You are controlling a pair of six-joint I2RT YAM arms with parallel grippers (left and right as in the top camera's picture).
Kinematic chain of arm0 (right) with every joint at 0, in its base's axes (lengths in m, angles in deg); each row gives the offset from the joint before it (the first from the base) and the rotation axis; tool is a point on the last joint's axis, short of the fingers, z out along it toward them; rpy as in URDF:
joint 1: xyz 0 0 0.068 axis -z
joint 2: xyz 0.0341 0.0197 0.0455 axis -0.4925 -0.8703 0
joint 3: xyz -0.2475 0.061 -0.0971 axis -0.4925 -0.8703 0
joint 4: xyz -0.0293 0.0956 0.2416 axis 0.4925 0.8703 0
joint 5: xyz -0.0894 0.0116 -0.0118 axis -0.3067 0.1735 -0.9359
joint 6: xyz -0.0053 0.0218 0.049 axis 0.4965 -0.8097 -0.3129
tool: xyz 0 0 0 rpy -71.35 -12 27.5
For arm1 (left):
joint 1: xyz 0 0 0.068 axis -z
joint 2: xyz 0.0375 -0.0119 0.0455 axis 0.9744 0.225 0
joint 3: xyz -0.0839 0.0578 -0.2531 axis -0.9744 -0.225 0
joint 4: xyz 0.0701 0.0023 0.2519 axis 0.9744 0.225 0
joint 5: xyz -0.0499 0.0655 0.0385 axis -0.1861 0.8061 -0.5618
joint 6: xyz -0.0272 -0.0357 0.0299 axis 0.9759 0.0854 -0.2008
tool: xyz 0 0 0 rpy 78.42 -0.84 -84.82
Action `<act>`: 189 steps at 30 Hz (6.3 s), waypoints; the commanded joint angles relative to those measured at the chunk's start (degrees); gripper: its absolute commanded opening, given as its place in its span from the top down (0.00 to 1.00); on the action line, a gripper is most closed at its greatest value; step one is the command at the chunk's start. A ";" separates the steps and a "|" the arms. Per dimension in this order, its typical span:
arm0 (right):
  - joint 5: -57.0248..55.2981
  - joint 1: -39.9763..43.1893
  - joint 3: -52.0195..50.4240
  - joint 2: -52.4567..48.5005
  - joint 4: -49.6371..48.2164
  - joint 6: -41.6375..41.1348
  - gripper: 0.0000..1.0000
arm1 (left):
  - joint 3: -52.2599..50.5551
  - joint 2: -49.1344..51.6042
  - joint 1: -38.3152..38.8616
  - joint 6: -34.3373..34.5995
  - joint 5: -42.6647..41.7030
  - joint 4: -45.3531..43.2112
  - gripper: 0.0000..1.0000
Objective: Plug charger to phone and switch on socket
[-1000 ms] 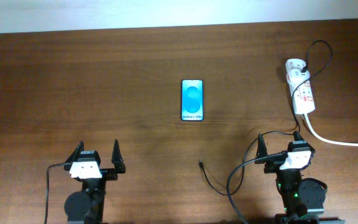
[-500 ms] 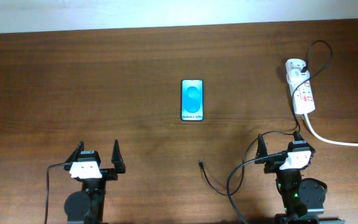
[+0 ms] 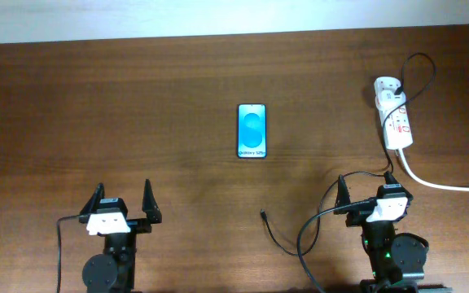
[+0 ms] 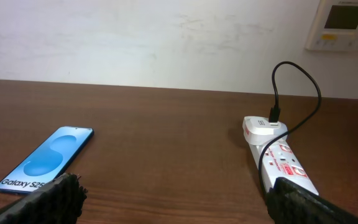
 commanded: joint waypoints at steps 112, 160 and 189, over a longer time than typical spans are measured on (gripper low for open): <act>-0.94 0.17 -0.31 0.37 0.39 -0.46 0.02 | 108.24 137.48 32.46 23.43 -0.87 47.67 0.01; -0.94 0.17 -0.31 0.37 0.42 -0.46 0.02 | 126.97 142.99 30.62 10.36 -1.46 66.07 0.01; -0.94 0.17 -0.31 0.37 0.39 -0.46 0.02 | 126.97 146.97 31.76 11.45 -0.81 71.78 0.01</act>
